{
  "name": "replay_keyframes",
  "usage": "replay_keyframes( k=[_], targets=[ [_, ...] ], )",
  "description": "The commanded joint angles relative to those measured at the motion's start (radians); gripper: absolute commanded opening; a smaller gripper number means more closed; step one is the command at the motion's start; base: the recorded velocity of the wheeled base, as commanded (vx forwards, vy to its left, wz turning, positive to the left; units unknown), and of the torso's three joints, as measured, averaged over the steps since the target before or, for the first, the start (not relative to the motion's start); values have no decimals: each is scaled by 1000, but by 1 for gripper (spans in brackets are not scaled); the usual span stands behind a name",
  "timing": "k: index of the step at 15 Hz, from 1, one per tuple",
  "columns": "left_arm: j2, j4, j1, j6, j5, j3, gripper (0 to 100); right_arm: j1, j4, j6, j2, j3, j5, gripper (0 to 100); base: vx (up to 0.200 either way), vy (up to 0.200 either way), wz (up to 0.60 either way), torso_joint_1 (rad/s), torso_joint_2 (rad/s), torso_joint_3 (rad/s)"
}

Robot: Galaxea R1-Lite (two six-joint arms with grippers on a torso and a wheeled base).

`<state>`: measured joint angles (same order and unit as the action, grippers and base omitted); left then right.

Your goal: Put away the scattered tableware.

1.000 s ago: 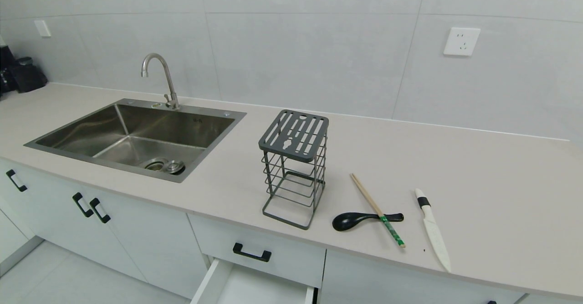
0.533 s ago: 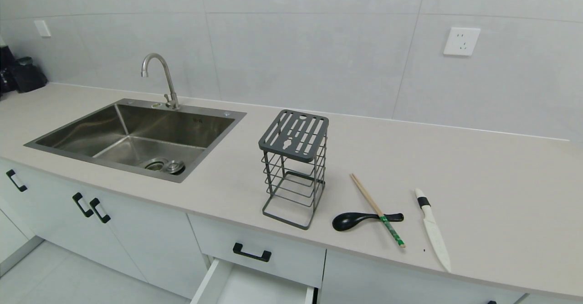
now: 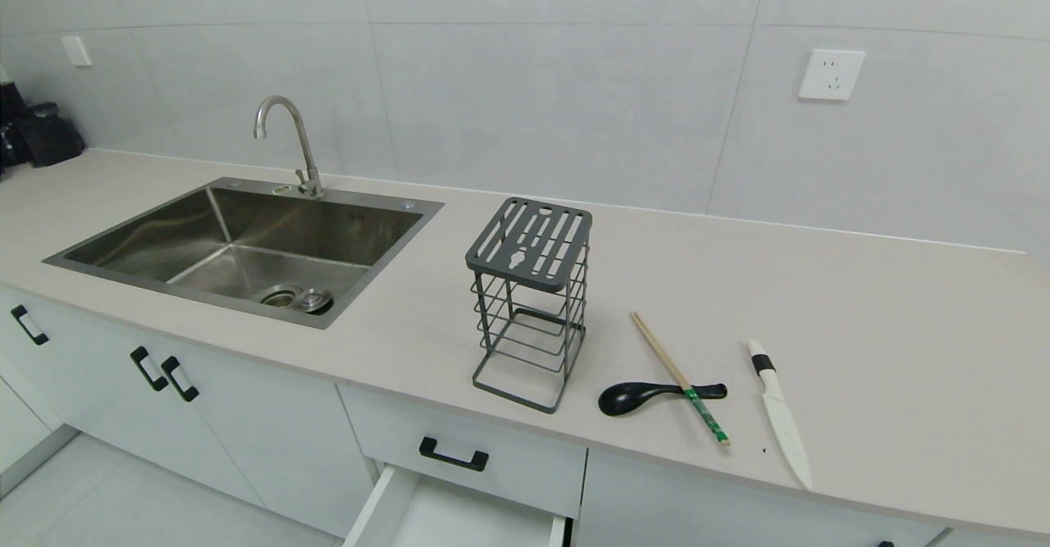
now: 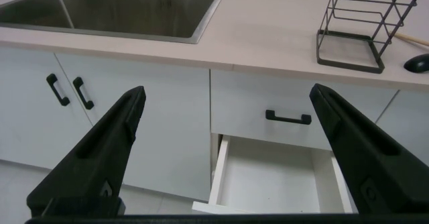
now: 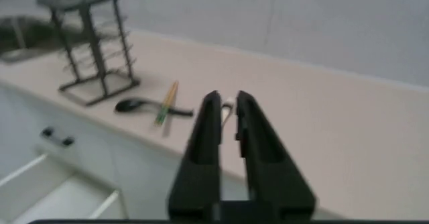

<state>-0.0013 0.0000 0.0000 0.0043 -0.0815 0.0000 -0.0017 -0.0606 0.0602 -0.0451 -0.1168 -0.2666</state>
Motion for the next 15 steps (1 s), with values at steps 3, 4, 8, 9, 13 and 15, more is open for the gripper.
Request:
replay_keyframes(
  k=[3, 4, 8, 9, 13, 15],
  targets=[
    [1, 0, 0, 0, 0, 0, 100, 11, -103, 7, -285, -222, -112, 100, 0, 0, 0, 0, 0, 0],
    [1, 0, 0, 0, 0, 0, 100, 22, -103, 7, -351, -250, -111, 100, 0, 0, 0, 0, 0, 0],
    [1, 0, 0, 0, 0, 0, 100, 83, -84, 41, -570, -293, -106, 100, 0, 0, 0, 0, 0, 0],
    [1, 0, 0, 0, 0, 0, 100, 98, -64, 69, -613, -297, -103, 100, 0, 0, 0, 0, 0, 0],
    [1, 0, 0, 0, 0, 0, 100, 138, 107, 122, -924, -325, -57, 100, 0, 0, 0, 0, 0, 0],
    [1, 0, 0, 0, 0, 0, 100, 163, 148, 121, -1061, -373, -39, 100, 0, 0, 0, 0, 0, 0]
  ],
)
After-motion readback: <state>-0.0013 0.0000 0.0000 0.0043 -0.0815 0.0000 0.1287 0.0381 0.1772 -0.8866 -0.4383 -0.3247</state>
